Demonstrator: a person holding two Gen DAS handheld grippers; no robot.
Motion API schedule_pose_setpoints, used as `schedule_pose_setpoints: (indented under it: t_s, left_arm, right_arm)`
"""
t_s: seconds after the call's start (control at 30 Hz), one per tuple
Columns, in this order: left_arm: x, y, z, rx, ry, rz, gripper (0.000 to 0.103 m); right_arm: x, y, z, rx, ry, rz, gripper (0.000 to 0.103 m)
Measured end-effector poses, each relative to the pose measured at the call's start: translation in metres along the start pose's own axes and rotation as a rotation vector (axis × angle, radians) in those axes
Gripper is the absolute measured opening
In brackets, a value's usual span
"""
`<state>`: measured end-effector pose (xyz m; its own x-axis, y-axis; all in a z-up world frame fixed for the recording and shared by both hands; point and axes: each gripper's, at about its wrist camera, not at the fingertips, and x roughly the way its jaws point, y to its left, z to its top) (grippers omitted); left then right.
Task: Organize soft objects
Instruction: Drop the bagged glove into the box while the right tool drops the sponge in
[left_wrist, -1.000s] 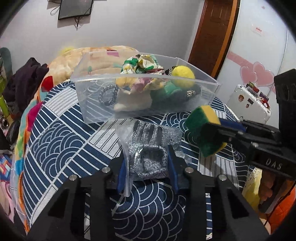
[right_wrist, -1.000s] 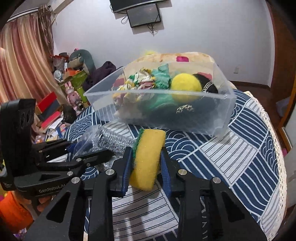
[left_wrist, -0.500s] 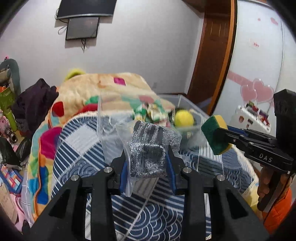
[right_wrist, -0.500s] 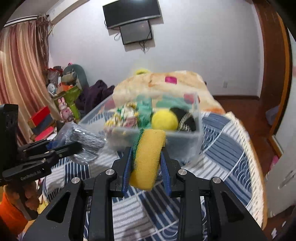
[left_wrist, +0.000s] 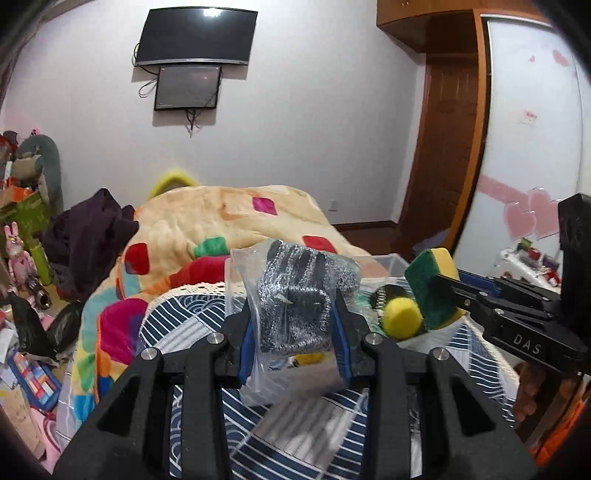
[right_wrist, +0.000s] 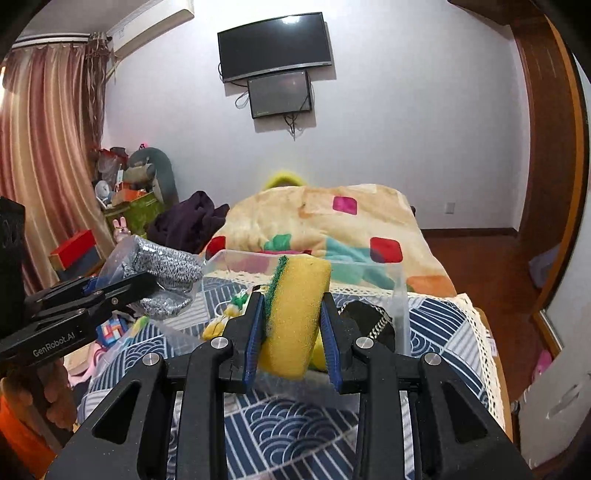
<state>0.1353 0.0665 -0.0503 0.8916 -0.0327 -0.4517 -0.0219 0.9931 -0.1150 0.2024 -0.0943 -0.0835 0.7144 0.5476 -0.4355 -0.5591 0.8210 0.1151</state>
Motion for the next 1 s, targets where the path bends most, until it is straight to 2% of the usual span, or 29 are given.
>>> schedule_pose_setpoints:
  t_s: [0.37, 0.63, 0.73, 0.8, 0.87, 1.0]
  left_arm:
    - [0.051, 0.009, -0.015, -0.009, 0.092, 0.055, 0.035]
    - [0.062, 0.009, -0.022, 0.004, 0.117, 0.057, 0.036]
    - [0.061, 0.004, -0.024, 0.028, 0.122, 0.062, 0.041]
    - [0.06, 0.002, -0.025, 0.039, 0.122, 0.064, 0.051]
    - [0.057, 0.001, -0.026, 0.039, 0.121, 0.057, 0.054]
    - [0.052, 0.002, -0.027, 0.028, 0.126, 0.047, 0.057]
  right_arm:
    - [0.043, 0.004, -0.009, -0.013, 0.093, -0.012, 0.027]
    - [0.054, 0.009, -0.017, -0.049, 0.142, -0.011, 0.03]
    - [0.054, 0.009, -0.019, -0.061, 0.151, -0.013, 0.03]
    - [0.052, 0.01, -0.021, -0.073, 0.155, -0.023, 0.03]
    - [0.051, 0.01, -0.019, -0.077, 0.156, -0.026, 0.031]
    - [0.045, 0.008, -0.017, -0.07, 0.152, -0.019, 0.044]
